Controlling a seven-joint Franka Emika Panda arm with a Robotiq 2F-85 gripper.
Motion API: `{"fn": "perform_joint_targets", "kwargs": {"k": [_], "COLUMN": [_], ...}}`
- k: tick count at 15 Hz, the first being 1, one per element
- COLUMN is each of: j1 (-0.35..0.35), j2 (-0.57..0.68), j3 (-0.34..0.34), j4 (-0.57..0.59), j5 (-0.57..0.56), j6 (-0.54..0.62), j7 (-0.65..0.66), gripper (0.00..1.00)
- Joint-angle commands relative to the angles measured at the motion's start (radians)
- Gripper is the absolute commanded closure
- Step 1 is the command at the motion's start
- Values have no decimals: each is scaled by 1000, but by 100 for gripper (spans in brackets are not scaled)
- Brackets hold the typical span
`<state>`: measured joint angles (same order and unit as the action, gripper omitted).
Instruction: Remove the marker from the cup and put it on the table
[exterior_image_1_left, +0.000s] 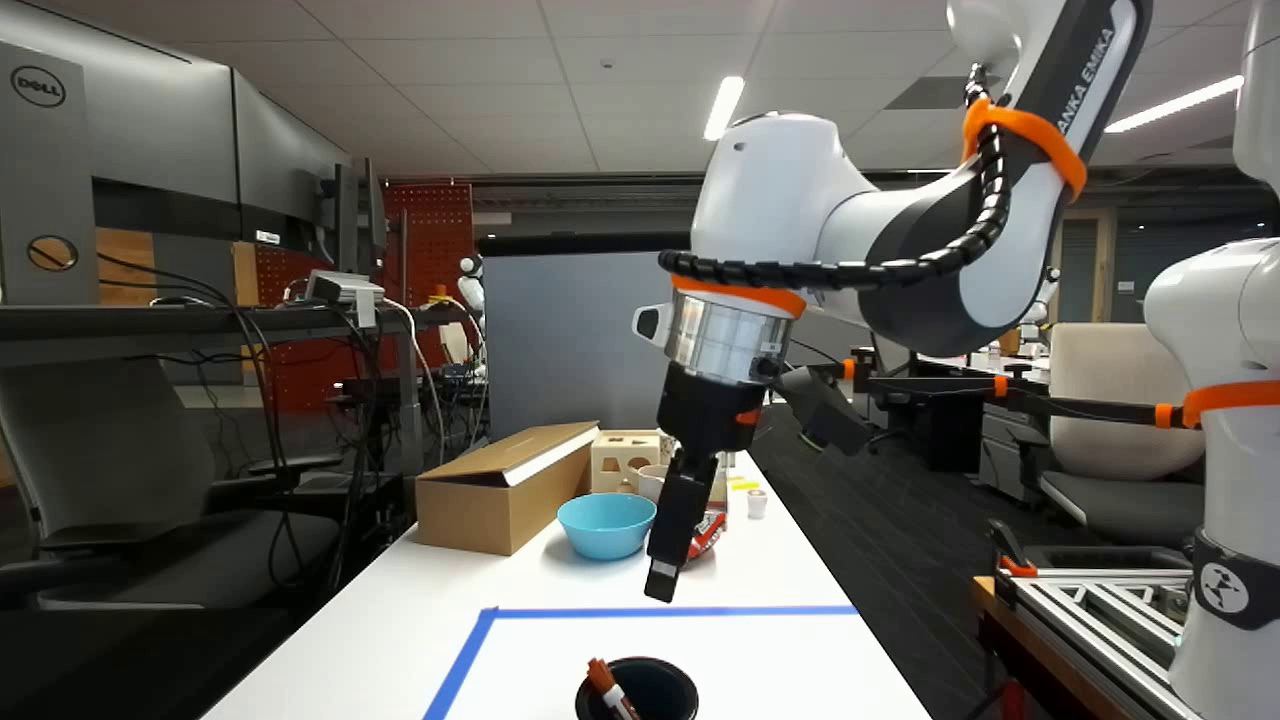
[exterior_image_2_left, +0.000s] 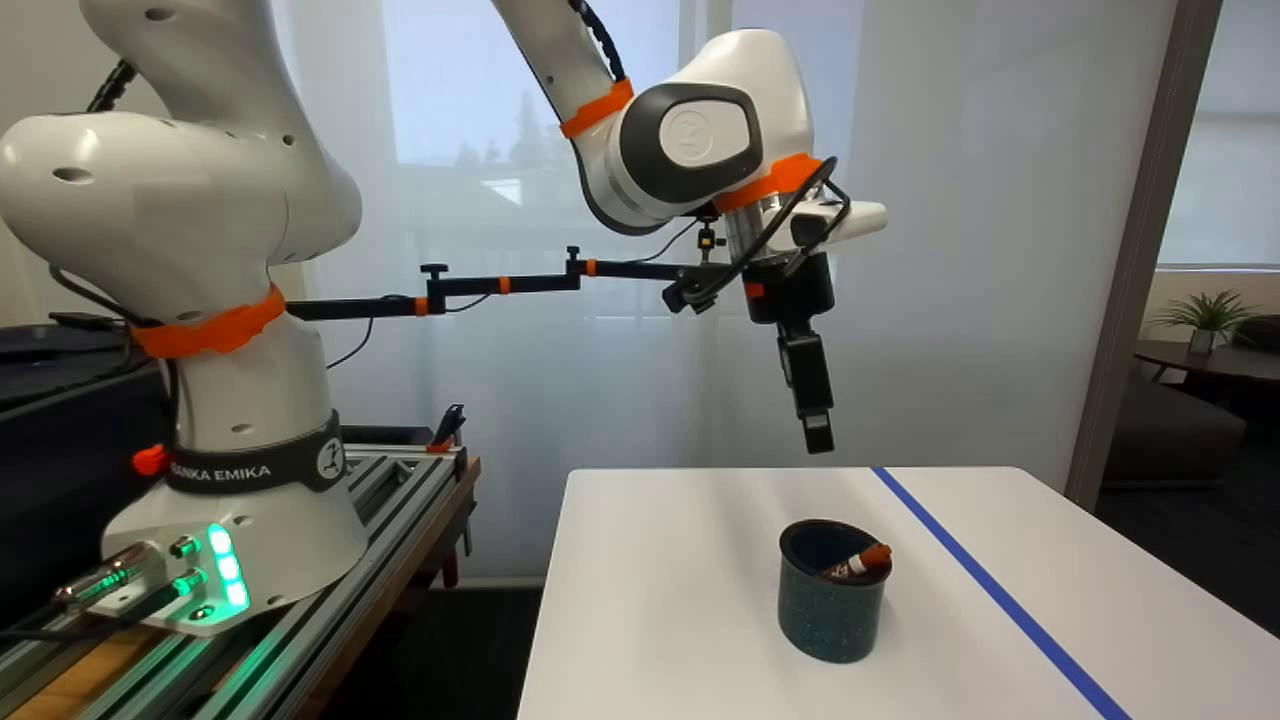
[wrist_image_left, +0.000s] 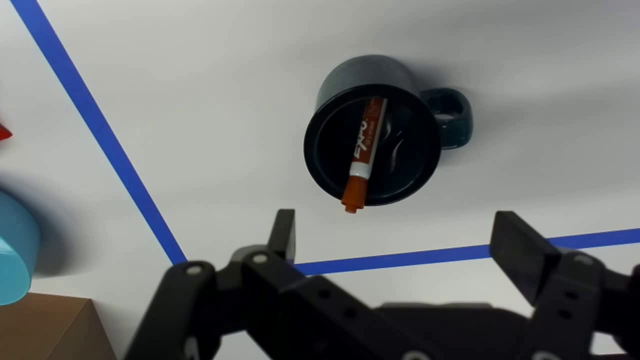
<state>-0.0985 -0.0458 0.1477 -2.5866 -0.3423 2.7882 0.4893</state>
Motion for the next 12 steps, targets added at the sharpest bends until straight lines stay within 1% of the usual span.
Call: {"fn": "perform_joint_targets", "kwargs": {"k": [1,6,7,9,10,12], "j1": [-21,-2,2,11,17,30], "j2": [102,208,225,258,272,298], "j3": [-11,-44,-50,-64,-72,-85], "j4": [48,108,122,150,162,186], "j5": [-93,-177,-189,-214,-224,-240], "j6": [71,104,106,106,107,107], "j7": [53,118,134,166,180,207], "gripper": [0,0,3,28,31,47]}}
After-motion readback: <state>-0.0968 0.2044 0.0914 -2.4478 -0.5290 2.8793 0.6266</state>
